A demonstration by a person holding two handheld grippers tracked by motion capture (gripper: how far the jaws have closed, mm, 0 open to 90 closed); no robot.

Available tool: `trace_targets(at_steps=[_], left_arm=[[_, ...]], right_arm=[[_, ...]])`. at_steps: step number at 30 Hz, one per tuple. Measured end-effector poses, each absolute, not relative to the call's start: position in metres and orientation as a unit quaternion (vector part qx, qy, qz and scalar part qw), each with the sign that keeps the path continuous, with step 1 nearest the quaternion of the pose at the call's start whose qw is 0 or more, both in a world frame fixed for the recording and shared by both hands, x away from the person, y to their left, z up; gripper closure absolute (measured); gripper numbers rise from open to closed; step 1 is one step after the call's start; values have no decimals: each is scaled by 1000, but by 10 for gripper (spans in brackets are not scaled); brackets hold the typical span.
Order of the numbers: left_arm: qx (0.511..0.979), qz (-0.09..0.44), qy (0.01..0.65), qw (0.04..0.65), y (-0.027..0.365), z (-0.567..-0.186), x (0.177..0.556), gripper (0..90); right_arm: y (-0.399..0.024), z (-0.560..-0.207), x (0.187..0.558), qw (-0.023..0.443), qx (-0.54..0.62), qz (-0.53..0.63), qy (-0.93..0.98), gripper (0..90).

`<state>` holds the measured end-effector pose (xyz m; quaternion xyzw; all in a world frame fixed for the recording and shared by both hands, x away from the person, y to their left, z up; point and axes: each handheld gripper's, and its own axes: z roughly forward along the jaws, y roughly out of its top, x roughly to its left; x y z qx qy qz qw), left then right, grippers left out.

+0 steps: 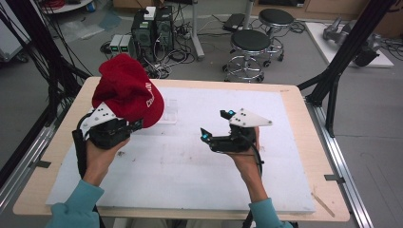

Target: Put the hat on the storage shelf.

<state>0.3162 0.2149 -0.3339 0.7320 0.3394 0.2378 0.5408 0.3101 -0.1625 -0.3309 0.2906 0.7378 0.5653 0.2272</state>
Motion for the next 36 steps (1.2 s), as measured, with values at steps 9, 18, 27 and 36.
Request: trace_targets(at_steps=[9,18,27,36], left_arm=[[754,266,337,497,217,-325,337,853],[778,286,326,455,215,-319,357,853],[788,277,339,433,209,-333,375,853],[789,278,355,417,201,-344,387,852]], right_arm=[[-205,-334,294,256,323,556,722,110],[-246,-355,275,278,362,547,702,109],[-268,-394,263,286,401,528,692,109],[-280,-427,257,287,400,545,679,109]])
